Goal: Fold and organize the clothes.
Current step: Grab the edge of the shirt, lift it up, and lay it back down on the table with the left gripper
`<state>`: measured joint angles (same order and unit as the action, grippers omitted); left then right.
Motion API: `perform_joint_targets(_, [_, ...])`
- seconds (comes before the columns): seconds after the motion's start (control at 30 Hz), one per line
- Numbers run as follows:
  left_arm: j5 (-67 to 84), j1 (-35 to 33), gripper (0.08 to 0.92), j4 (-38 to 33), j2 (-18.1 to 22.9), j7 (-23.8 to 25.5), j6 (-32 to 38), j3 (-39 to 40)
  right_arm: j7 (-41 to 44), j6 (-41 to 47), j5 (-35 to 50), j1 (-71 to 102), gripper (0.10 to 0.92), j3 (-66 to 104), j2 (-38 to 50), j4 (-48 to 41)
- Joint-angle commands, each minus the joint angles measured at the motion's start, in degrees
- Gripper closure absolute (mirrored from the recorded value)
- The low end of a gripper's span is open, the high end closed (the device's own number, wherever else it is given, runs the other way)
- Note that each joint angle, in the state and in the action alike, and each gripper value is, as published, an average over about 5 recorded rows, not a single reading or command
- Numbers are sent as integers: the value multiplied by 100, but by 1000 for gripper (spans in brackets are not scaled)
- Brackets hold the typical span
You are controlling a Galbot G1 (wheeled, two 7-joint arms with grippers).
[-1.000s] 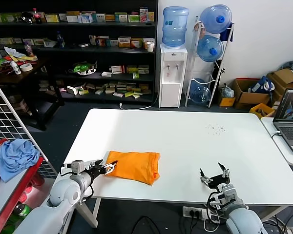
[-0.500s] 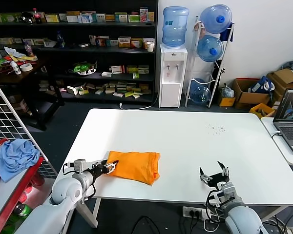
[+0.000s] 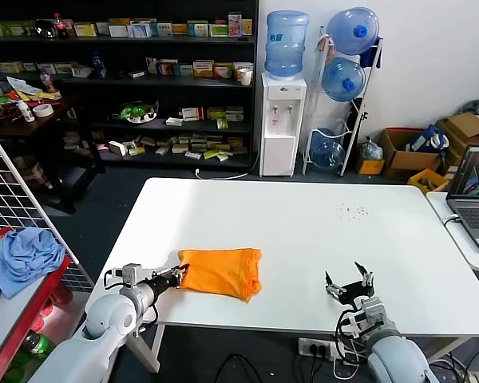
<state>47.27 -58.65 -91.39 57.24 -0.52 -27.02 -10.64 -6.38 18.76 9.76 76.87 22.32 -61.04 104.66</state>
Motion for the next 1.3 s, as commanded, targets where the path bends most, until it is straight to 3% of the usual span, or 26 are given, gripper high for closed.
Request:
perform_joint_targets(0.03, [-84, -106, 845, -161, -170, -155, 66, -157, -7, 12, 24, -43, 203, -26, 2, 18])
perform_joint_targets(0.37, [-1148, -318, 855, -15, -833, -447, 268, -857, -1, 29, 81, -267, 203, -204, -34, -24])
perform_joint_targets(0.63, [-2435, -284, 855, 648, -1512, -384, 565, -1376, 19, -2, 150, -438, 203, -324, -38, -111])
perform_joint_targets(0.83, [-3623, -245, 855, 1179, -1802, -317, 933, -1606, 35, -39, 198, -450, 203, -335, -9, -122])
perform_joint_targets(1.3, [-4262, -37, 855, 1300, -2403, -344, 1260, -1529, 41, -88, 167, -412, 203, -379, -80, -120])
